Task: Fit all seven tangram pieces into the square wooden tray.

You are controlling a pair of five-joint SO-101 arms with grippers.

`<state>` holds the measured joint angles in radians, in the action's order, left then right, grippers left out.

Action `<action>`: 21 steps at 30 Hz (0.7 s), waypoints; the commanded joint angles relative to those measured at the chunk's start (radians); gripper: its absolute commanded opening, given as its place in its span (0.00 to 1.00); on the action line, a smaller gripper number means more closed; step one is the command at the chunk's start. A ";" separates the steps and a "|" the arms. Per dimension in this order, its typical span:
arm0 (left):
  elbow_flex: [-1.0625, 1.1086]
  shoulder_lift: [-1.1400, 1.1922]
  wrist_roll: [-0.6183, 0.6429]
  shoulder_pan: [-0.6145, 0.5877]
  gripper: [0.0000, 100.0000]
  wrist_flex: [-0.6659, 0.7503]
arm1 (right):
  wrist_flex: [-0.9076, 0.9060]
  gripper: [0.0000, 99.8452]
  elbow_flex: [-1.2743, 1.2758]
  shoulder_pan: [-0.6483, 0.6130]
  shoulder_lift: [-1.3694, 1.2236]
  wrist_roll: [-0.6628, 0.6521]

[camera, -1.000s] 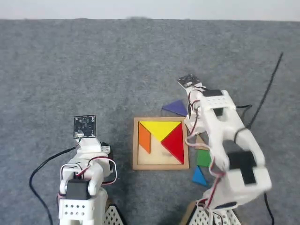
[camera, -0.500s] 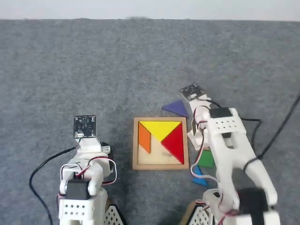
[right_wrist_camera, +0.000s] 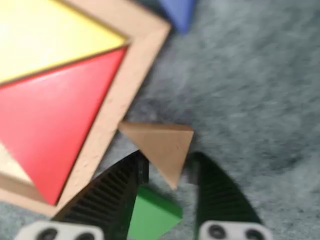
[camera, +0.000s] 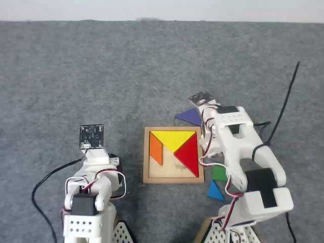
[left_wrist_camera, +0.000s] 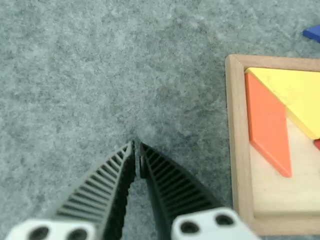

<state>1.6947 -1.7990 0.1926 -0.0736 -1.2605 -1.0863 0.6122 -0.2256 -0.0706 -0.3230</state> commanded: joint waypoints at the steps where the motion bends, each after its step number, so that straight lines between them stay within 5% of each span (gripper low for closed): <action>1: -0.012 -0.020 -0.009 -0.006 0.01 -0.002 | 0.001 0.02 -0.002 -0.015 -0.015 0.026; 21: -0.012 -0.020 -0.009 -0.006 0.01 -0.002 | -0.044 0.04 0.092 -0.015 0.386 0.074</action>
<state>1.6947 -1.7990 0.1926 -0.0736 -1.2605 -1.1231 0.7119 -0.2409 0.2777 -0.2555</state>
